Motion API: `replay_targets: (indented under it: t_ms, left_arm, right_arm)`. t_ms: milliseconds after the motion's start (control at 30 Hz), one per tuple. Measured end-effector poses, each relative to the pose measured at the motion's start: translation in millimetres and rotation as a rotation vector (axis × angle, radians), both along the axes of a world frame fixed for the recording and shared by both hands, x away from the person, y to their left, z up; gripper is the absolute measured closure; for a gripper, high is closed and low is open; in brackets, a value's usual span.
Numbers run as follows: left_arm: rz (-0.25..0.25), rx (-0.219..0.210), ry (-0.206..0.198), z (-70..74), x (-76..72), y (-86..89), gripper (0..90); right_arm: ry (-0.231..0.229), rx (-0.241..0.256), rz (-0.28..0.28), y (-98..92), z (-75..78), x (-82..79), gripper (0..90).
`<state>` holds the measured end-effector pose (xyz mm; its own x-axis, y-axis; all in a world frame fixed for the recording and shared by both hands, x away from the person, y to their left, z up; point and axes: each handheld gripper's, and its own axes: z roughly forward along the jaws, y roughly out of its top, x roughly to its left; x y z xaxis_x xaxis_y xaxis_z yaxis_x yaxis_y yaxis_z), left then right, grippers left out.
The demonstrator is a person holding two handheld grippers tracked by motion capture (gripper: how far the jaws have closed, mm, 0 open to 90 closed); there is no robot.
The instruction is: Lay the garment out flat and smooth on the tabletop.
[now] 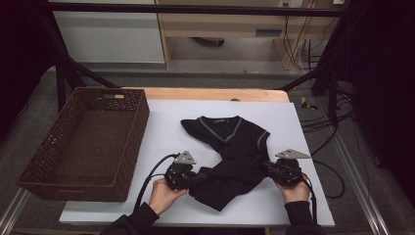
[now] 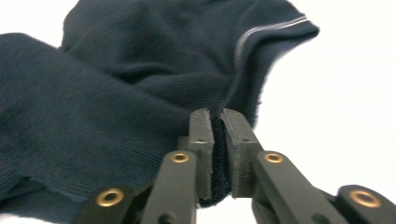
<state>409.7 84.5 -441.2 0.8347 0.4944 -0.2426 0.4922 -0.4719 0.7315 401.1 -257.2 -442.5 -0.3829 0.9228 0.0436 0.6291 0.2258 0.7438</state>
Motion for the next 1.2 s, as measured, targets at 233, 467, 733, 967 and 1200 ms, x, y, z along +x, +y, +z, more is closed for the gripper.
replay_targets:
  t_ms: [233,467,733,967,1200]
  left_arm:
    - [-0.059,-0.077,-0.014,12.3,-15.8,-17.0,85.2]
    - [-0.113,-0.021,-0.021,-0.6,-31.4,-51.5,83.7]
    - [-0.094,-0.023,-0.016,-0.4,-30.2,-49.1,85.0]
    - [-0.083,-0.012,-0.029,-0.3,-31.2,-49.6,84.2]
    - [-0.05,-0.023,-0.08,8.7,-27.6,-41.6,56.7]
  right_arm:
    - [-0.076,-0.032,-0.135,-33.3,7.3,13.4,86.1]
    - [-0.022,-0.037,-0.137,-39.5,-8.6,21.7,70.5]
    - [-0.134,0.163,0.067,-5.7,14.1,-5.3,29.3]
    - [-0.063,0.085,0.217,43.3,1.9,-6.5,33.1]
    - [0.016,0.062,0.228,29.7,6.2,-7.0,85.4]
